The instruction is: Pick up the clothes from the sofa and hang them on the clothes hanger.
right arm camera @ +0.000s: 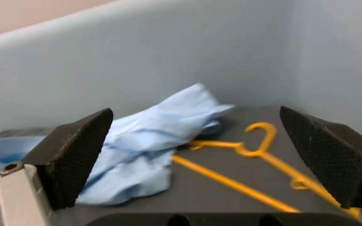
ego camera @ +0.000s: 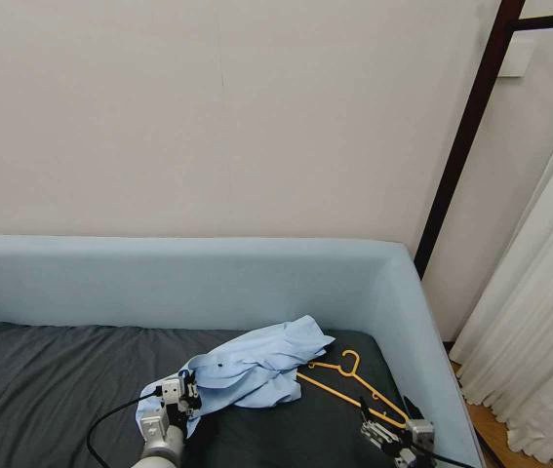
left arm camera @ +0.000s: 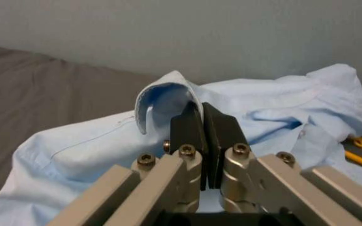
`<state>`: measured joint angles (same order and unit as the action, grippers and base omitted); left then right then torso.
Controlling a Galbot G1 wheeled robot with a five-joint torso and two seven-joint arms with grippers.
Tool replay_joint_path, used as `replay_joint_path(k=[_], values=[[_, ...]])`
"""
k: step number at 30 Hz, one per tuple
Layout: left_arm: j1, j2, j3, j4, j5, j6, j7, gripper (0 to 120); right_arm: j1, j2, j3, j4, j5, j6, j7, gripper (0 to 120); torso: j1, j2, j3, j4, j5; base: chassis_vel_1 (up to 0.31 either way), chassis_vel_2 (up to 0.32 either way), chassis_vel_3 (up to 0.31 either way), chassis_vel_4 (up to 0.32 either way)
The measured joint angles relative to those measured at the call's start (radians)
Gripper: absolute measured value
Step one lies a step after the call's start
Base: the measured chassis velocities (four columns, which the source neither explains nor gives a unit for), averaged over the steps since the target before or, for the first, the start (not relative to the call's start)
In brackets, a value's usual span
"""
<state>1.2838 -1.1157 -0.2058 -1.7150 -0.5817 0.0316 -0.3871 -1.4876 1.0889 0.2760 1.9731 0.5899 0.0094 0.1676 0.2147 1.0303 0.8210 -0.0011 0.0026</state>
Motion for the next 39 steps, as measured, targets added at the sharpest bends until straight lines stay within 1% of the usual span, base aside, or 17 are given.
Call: replay_joint_path(k=[1, 2, 5, 7, 8, 10, 11, 12, 13, 15, 16, 21, 22, 26, 27, 33, 39], values=[[0.016, -0.002, -0.005, -0.009, 0.010, -0.001, 0.000, 0, 0.064, -0.041, -0.042, -0.013, 0.074, -0.049, -0.008, 100, 0.000, 0.000, 0.000, 0.0006, -0.0001, 0.000, 0.000, 0.000, 0.000], [0.028, -0.005, -0.009, -0.017, 0.019, -0.001, 0.000, 0, 0.114, -0.069, -0.075, -0.034, 0.117, -0.071, -0.014, 100, 0.000, 0.000, 0.000, 0.0003, 0.0001, 0.000, 0.000, 0.000, 0.000], [0.043, -0.008, -0.011, -0.025, 0.030, -0.003, 0.002, 0, 0.181, -0.098, -0.118, -0.074, 0.155, -0.088, -0.025, 100, 0.000, 0.000, 0.000, 0.0002, 0.0003, 0.000, 0.000, 0.000, 0.000], [0.068, -0.014, -0.014, -0.038, 0.051, -0.018, 0.014, 0, 0.330, -0.133, -0.211, -0.194, 0.197, -0.093, -0.072, 100, 0.000, 0.000, 0.000, -0.0003, 0.0001, 0.000, 0.000, 0.000, 0.000], [0.068, -0.014, -0.014, -0.038, 0.051, -0.018, 0.014, 0, 0.330, -0.133, -0.211, -0.194, 0.197, -0.093, -0.072, 100, 0.000, 0.000, 0.000, -0.0003, 0.0001, 0.000, 0.000, 0.000, 0.000], [0.089, -0.014, -0.018, -0.048, 0.067, -0.034, 0.029, 0, 0.451, -0.133, -0.296, -0.304, 0.208, -0.069, -0.119, 100, 0.000, 0.000, 0.000, -0.0001, 0.0000, 0.000, 0.000, 0.000, 0.000], [0.101, -0.012, -0.021, -0.052, 0.074, -0.040, 0.037, 0, 0.520, -0.119, -0.350, -0.380, 0.211, -0.048, -0.152, 100, 0.000, 0.000, 0.000, -0.0001, 0.0002, 0.000, 0.000, 0.000, 0.000], [0.101, -0.012, -0.021, -0.052, 0.074, -0.040, 0.037, 0, 0.520, -0.119, -0.350, -0.380, 0.211, -0.048, -0.152, 100, 0.000, 0.000, 0.000, -0.0001, 0.0002, 0.000, 0.000, 0.000, 0.000], [0.117, -0.007, -0.026, -0.052, 0.085, -0.048, 0.046, 0, 0.610, -0.094, -0.408, -0.480, 0.209, -0.023, -0.209, 100, 0.000, 0.000, 0.000, -0.0006, 0.0005, 0.000, 0.000, 0.000, 0.000], [0.138, -0.004, -0.032, -0.052, 0.099, -0.057, 0.053, 0, 0.724, -0.060, -0.468, -0.606, 0.195, 0.001, -0.292, 100, 0.000, 0.000, 0.000, -0.0001, -0.0001, 0.000, 0.000, 0.000, 0.000], [0.138, -0.004, -0.032, -0.052, 0.099, -0.057, 0.053, 0, 0.724, -0.060, -0.468, -0.606, 0.195, 0.001, -0.292, 100, 0.000, 0.000, 0.000, -0.0001, -0.0001, 0.000, 0.000, 0.000, 0.000], [0.180, -0.010, -0.056, -0.042, 0.122, -0.073, 0.055, 0, 0.912, 0.034, -0.530, -0.895, 0.120, 0.024, -0.483, 100, 0.000, 0.000, 0.000, -0.0001, -0.0003, 0.000, 0.000, 0.000, 0.000], [0.180, -0.010, -0.056, -0.042, 0.122, -0.073, 0.055, 0, 0.912, 0.034, -0.530, -0.895, 0.120, 0.024, -0.483, 100, 0.000, 0.000, 0.000, -0.0001, -0.0003, 0.000, 0.000, 0.000, 0.000], [0.199, -0.019, -0.068, -0.036, 0.136, -0.085, 0.055, 0, 0.998, 0.110, -0.542, -1.038, 0.076, -0.044, -0.544, 100, 0.000, 0.000, 0.000, -0.0002, -0.0001, 0.000, 0.000, 0.000, 0.000], [0.199, -0.019, -0.068, -0.036, 0.136, -0.085, 0.055, 0, 0.998, 0.110, -0.542, -1.038, 0.076, -0.044, -0.544, 100, 0.000, 0.000, 0.000, -0.0002, -0.0001, 0.000, 0.000, 0.000, 0.000], [0.216, -0.032, -0.074, -0.050, 0.154, -0.100, 0.055, 0, 1.052, 0.221, -0.519, -1.196, -0.046, -0.047, -0.579, 100, 0.000, 0.000, 0.000, -0.0001, -0.0001, 0.000, 0.000, 0.000, 0.000], [0.229, -0.036, -0.081, -0.057, 0.158, -0.106, 0.055, 0, 1.073, 0.270, -0.501, -1.273, -0.117, -0.021, -0.580, 100, 0.000, 0.000, 0.000, 0.0000, -0.0001, 0.000, 0.000, 0.000, 0.000]])
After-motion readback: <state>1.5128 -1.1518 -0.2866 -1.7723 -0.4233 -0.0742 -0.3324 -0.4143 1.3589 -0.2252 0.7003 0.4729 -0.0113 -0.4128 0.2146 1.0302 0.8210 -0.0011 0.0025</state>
